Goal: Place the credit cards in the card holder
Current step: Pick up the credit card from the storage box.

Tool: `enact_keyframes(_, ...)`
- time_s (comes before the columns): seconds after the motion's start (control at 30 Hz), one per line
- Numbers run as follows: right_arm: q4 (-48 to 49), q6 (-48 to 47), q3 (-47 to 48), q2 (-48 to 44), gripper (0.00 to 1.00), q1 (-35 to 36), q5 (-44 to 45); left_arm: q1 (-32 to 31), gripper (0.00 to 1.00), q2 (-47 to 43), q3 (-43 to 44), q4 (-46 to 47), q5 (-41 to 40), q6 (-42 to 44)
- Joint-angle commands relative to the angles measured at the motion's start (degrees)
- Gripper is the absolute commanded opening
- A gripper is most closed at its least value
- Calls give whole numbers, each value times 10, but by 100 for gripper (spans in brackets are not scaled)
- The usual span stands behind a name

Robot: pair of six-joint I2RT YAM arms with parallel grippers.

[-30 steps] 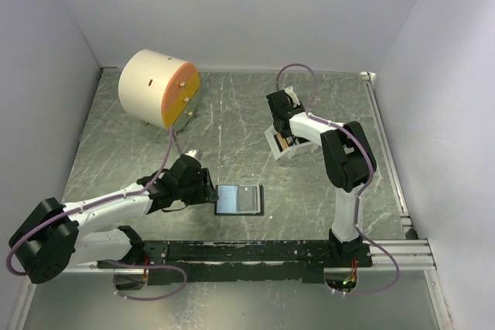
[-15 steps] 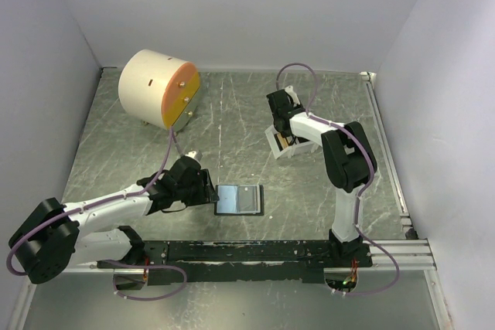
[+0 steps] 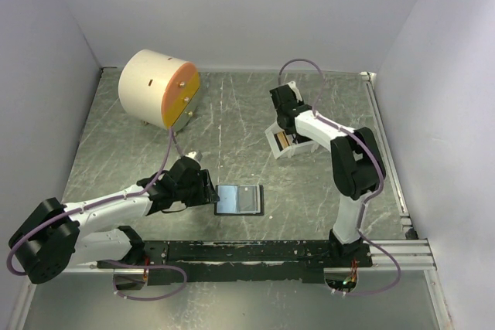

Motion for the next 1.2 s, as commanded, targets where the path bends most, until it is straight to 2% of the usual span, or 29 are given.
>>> enact_keyframes(0.0, -19, 13, 5, -52, 0, -2, -33, -1, 61, -16, 14, -10, -1, -8)
enact_keyframes(0.37, -67, 64, 12, -124, 0, 1, -71, -1, 62, -55, 41, -70, -20, -19)
enact_keyframes(0.67, -86, 124, -18, -251, 0, 18, -185, -1, 64, -104, 93, -128, -31, -11)
enact_keyframes(0.83, -64, 174, -68, -332, 0, 26, -309, -1, 64, -102, 137, -175, -66, 21)
enact_keyframes(1.0, -31, 235, -133, -418, 0, 36, -426, -1, 60, -93, 145, -169, -54, 40)
enact_keyframes(1.1, -17, 255, -174, -463, 0, 81, -420, -1, 58, -72, 132, -140, -33, 55)
enact_keyframes(1.17, -25, 265, -203, -476, 0, 108, -401, -1, 52, -48, 133, -136, -21, 57)
